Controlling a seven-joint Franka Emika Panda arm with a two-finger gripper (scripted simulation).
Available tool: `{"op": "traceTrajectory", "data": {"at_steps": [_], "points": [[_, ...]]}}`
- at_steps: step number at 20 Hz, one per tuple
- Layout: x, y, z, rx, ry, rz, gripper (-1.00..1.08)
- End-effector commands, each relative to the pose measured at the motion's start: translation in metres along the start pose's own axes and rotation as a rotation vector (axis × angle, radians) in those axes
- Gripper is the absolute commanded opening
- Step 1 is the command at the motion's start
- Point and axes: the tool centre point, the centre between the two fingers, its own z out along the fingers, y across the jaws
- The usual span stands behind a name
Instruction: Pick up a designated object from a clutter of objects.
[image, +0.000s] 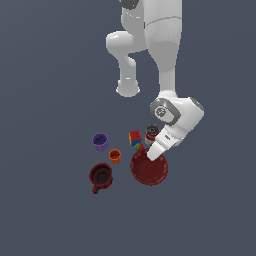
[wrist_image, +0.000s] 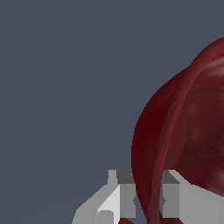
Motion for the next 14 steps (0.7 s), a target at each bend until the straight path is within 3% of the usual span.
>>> {"op": "traceTrajectory", "data": {"at_steps": [1,14], "points": [[-0.009,0.006,-0.010,-0.001,0.002,0.002,-1.00],[-0.083,0.039,-0.077,-0.001,0.003,0.001,-1.00]]}}
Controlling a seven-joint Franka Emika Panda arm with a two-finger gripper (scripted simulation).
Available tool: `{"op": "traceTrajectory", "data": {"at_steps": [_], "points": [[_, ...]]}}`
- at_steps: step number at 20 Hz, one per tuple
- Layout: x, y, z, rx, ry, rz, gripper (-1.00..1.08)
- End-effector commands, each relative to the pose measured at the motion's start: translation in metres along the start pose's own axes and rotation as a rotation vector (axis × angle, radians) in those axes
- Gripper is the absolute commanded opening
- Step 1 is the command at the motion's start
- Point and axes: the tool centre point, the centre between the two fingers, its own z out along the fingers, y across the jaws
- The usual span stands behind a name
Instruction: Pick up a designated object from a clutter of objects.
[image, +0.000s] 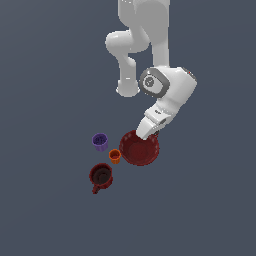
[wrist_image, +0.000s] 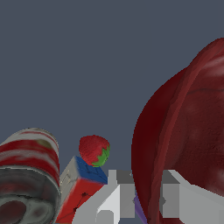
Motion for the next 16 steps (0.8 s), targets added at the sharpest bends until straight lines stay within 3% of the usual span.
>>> {"op": "traceTrajectory", "data": {"at_steps": [1,16], "points": [[-0.015,0.008,-0.015,-0.001,0.002,0.001,-1.00],[-0.100,0.049,-0.095,0.003,0.004,0.000,-1.00]]}}
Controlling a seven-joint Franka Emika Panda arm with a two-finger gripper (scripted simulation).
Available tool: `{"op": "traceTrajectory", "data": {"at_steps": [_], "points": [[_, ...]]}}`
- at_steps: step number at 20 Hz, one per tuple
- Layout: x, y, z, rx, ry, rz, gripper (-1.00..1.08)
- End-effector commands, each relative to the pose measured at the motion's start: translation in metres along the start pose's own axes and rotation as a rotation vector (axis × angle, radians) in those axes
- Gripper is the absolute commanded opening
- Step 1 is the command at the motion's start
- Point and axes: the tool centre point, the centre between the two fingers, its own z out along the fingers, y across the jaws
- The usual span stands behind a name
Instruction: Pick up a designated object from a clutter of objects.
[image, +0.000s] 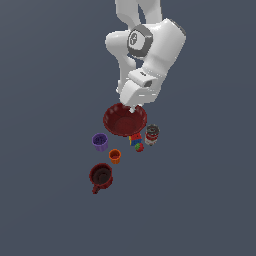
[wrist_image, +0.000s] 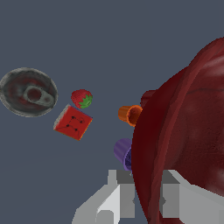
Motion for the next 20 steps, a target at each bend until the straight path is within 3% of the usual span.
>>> {"op": "traceTrajectory", "data": {"at_steps": [1,11,20], "points": [[-0.014,0.008,-0.015,0.000,0.003,0.000,-1.00],[-0.063,0.034,-0.063,0.000,0.003,0.000,-1.00],[-0.084,0.047,-0.085,-0.002,0.001,0.001,-1.00]]}}
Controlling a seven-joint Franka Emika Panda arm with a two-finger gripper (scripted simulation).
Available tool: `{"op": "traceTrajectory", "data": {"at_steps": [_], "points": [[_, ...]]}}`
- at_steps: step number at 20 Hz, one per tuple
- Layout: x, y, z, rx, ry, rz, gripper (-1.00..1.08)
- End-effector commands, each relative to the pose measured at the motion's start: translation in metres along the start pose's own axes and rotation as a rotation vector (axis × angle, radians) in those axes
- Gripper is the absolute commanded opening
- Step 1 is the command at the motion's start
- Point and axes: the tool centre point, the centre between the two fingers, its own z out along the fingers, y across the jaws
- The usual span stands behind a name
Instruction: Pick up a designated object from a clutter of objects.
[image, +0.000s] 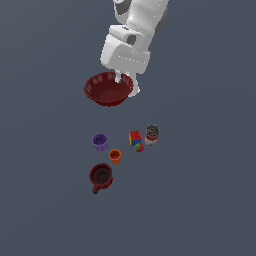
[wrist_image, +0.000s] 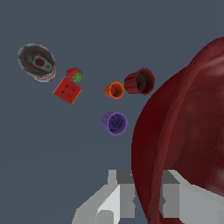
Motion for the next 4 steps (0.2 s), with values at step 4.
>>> {"op": "traceTrajectory", "data": {"at_steps": [4], "points": [[-0.0031,0.0037,-0.0050,-0.003,0.000,0.001,-1.00]]}}
